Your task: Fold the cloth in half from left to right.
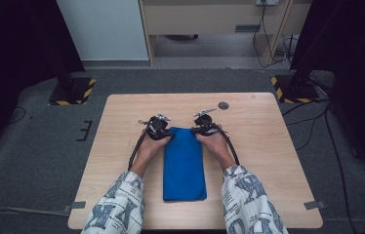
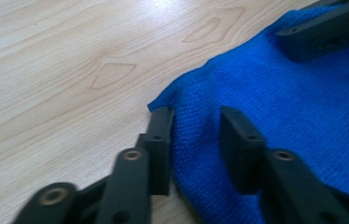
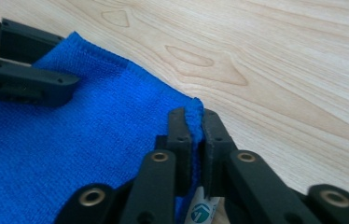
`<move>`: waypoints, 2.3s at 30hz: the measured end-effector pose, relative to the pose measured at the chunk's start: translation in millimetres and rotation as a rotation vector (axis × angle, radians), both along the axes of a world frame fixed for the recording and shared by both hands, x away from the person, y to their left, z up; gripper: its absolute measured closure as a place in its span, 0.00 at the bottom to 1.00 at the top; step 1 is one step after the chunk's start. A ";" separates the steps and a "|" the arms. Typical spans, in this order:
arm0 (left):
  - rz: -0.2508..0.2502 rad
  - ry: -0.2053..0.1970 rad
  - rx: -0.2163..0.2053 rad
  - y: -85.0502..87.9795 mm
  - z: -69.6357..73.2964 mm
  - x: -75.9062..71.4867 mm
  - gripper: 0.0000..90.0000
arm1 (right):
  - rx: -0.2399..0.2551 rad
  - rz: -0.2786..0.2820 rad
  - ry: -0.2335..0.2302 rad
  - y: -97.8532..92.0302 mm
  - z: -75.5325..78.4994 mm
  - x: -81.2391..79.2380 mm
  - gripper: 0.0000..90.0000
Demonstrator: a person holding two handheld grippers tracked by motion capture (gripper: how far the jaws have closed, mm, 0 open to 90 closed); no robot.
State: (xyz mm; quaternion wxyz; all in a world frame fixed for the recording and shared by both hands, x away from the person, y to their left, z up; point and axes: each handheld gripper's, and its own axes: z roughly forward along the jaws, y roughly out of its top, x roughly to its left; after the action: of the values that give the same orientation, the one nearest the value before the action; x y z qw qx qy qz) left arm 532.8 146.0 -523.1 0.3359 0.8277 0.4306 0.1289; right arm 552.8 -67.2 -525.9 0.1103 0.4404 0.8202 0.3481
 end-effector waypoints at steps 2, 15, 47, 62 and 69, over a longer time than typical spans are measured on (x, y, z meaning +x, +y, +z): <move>-0.009 0.006 -0.007 -0.4 0.2 -0.2 0.84 | 0.002 0.007 0.001 -0.1 0.2 -0.2 0.96; -0.012 -0.062 -0.021 -5.7 18.7 -11.0 0.94 | 0.004 0.029 -0.052 1.5 24.2 -12.4 0.97; -0.004 -0.190 -0.098 -6.7 70.0 -10.5 0.95 | 0.058 0.039 -0.169 -6.3 79.2 -9.8 0.97; 0.002 -0.213 -0.092 -4.9 83.0 4.1 0.95 | 0.072 0.031 -0.188 -13.1 92.4 3.6 0.97; 0.002 -0.214 -0.106 -1.2 85.3 11.1 0.95 | 0.078 0.023 -0.197 -16.6 95.8 9.8 0.97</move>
State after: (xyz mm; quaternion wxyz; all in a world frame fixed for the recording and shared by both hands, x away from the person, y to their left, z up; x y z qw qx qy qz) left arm 543.9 144.8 -437.8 0.4231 0.7900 0.3992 0.1937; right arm 562.5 -83.8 -430.1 0.1691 0.3983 0.7963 0.4226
